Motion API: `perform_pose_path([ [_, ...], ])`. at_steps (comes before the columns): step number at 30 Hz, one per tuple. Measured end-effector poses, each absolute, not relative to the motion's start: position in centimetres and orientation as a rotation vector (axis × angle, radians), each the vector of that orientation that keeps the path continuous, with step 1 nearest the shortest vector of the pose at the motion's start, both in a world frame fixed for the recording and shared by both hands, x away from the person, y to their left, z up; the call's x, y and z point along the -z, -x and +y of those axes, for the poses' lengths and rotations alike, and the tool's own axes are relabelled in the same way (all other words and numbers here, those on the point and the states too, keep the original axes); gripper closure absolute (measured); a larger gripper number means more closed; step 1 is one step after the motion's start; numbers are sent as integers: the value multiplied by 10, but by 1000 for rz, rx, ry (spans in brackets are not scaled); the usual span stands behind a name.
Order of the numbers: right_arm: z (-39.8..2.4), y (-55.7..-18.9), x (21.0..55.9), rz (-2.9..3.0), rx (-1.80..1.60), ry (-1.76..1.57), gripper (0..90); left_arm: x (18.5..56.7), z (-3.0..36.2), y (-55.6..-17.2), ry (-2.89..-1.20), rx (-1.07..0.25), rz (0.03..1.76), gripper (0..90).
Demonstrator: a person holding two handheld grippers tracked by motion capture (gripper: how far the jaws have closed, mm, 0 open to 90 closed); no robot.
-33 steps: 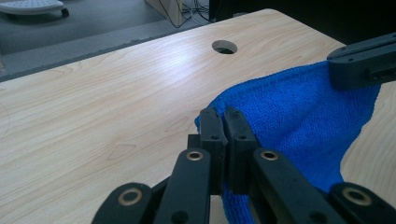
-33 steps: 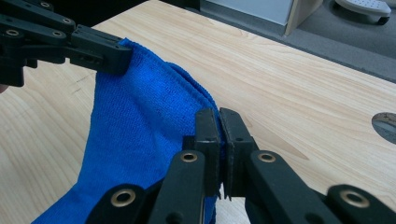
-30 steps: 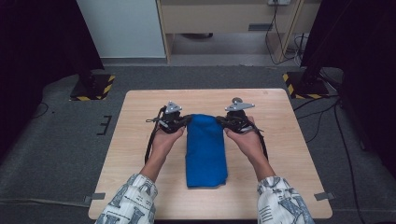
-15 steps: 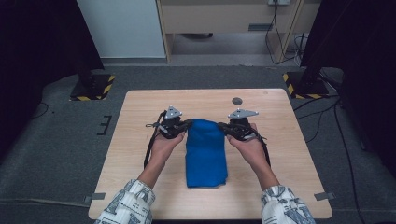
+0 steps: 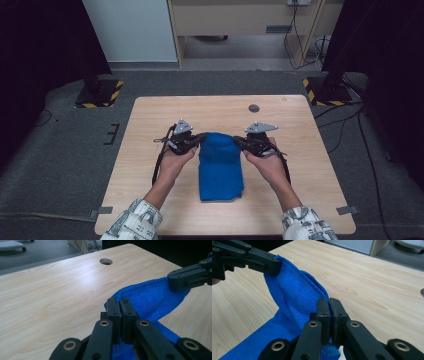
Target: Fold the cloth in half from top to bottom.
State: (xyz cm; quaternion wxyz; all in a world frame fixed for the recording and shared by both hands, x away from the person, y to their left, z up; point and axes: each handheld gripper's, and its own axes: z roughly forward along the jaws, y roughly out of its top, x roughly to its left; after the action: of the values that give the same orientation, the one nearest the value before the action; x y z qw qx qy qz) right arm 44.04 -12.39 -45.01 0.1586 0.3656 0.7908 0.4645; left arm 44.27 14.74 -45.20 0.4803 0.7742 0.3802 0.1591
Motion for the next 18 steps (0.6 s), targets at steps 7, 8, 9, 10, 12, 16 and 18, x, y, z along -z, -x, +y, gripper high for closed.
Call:
perform_pose_path([
  [7,-127,-434,459,2287,-1326,-1046,866,458,146,-435,-1900,-388,914,872],
  [8,-127,-433,460,2290,-1326,-1041,865,458,146,-434,-1899,-390,911,872],
  [9,-127,-432,460,2291,-1327,-1040,865,458,147,-432,-1900,-393,907,872],
  [10,-127,-432,460,2287,-1328,-1041,864,458,147,-431,-1901,-395,904,872],
  [12,-127,-429,458,2290,-1337,-1030,862,457,149,-428,-1890,-388,905,872],
  [16,-127,-422,453,2289,-1363,-1001,857,453,153,-422,-1879,-384,892,872],
  [18,-127,-417,453,2292,-1373,-989,857,454,154,-418,-1882,-380,888,872],
])
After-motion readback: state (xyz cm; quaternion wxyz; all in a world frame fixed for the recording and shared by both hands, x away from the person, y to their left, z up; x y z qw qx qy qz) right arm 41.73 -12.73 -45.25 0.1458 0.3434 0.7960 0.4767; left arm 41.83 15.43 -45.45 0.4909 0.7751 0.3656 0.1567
